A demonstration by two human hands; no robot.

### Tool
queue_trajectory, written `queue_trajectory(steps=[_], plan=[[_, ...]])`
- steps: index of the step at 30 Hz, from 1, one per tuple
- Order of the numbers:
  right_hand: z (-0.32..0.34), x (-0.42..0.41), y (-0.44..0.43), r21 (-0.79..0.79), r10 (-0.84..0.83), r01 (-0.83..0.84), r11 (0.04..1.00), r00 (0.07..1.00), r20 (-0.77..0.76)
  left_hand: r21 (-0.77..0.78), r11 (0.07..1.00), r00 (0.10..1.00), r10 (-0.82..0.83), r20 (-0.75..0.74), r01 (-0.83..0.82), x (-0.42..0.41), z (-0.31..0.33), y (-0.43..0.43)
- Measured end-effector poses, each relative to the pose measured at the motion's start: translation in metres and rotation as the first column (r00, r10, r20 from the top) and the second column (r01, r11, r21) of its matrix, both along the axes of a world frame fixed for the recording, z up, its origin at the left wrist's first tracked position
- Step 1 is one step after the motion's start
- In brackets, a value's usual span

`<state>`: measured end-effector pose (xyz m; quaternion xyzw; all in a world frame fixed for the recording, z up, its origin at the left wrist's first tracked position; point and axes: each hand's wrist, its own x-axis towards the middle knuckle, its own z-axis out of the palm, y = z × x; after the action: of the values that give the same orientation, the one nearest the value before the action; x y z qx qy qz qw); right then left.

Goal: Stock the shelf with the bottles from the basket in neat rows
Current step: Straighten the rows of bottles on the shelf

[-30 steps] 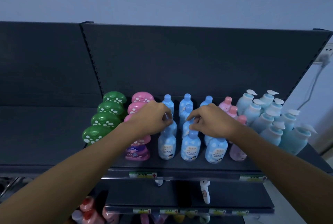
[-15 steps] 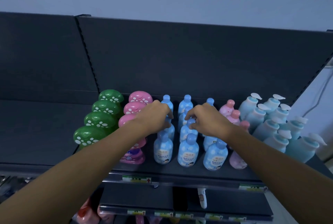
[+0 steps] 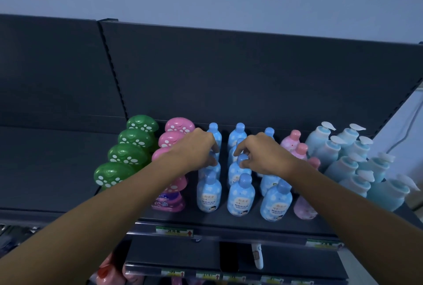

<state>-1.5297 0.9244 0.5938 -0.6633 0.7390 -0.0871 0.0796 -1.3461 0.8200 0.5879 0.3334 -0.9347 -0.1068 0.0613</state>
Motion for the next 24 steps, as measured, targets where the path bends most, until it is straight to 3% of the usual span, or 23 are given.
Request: queue_trajectory(steps=[5, 13, 24], plan=[[0.015, -0.01, -0.016, -0.09, -0.063, 0.062, 0.994, 0.998, -0.01, -0.038, 0.997, 0.993, 0.067, -0.093, -0.071, -0.006, 0.01, -0.018], [0.003, -0.027, -0.044, 0.019, -0.066, 0.066, 0.998, 0.998, -0.013, -0.01, 0.999, 0.997, 0.037, 0.065, -0.036, -0.022, 0.003, -0.05], [-0.005, -0.03, -0.047, -0.01, -0.052, 0.052, 0.999, 0.999, 0.005, 0.001, 0.999, 0.999, 0.039, -0.014, -0.039, -0.029, -0.004, -0.056]])
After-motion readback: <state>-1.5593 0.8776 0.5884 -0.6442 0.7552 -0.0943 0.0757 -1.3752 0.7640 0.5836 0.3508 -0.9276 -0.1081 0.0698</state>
